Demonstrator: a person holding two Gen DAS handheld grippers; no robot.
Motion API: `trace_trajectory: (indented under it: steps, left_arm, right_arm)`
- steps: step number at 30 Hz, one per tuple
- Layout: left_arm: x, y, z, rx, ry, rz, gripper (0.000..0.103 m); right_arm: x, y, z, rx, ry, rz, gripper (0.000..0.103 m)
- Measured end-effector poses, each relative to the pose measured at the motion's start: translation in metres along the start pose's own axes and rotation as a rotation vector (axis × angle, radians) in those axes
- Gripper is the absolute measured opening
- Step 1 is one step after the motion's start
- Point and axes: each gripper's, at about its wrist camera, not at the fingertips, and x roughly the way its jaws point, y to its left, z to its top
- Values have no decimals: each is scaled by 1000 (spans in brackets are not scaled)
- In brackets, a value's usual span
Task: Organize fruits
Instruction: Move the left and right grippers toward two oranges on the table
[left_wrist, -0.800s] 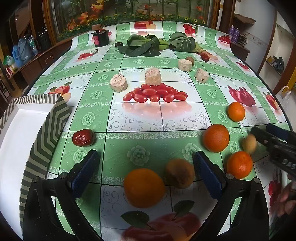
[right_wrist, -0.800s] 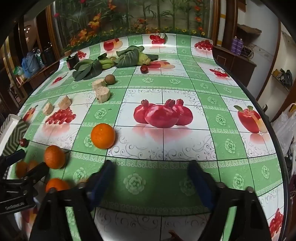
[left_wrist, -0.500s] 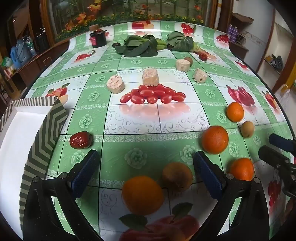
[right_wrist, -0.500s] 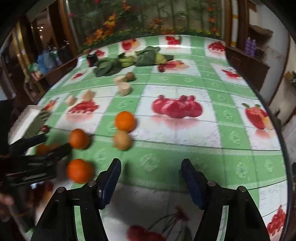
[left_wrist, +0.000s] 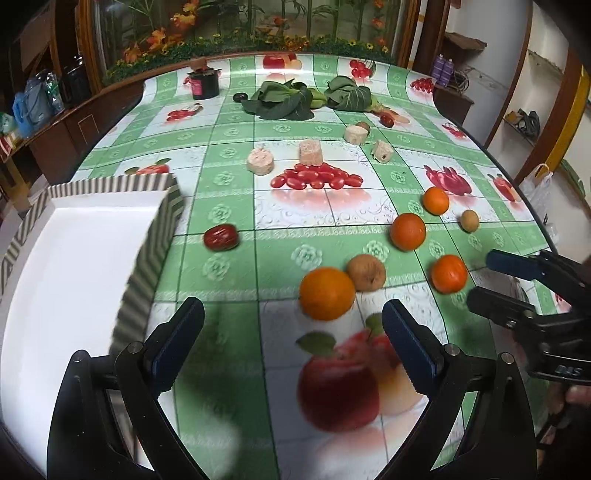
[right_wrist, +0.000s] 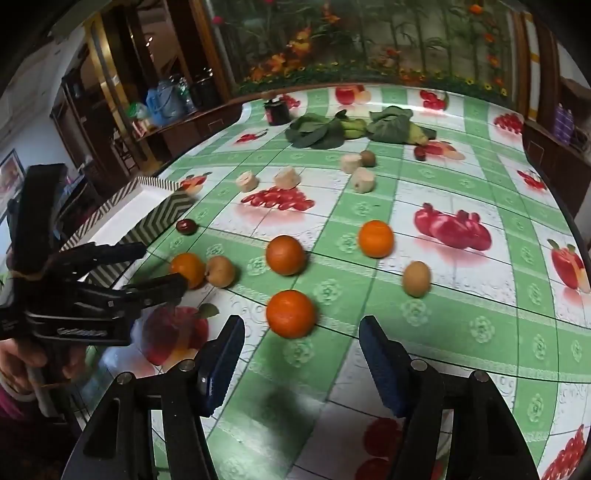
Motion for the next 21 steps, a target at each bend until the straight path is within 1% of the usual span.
trace_trajectory:
  steps: [8,12,21]
  left_arm:
    - [-2,2,-7,-8,3,-6,98]
    - [-2,0,-7,-3,2,-7,98]
    - [0,-3,-5,0,-1,18,98]
  right_arm:
    - [12,20,-1,-48,19,-66,64]
    - [16,17,-1,-42,27,-81,62]
    - [19,12,0,-24,23,-83,62]
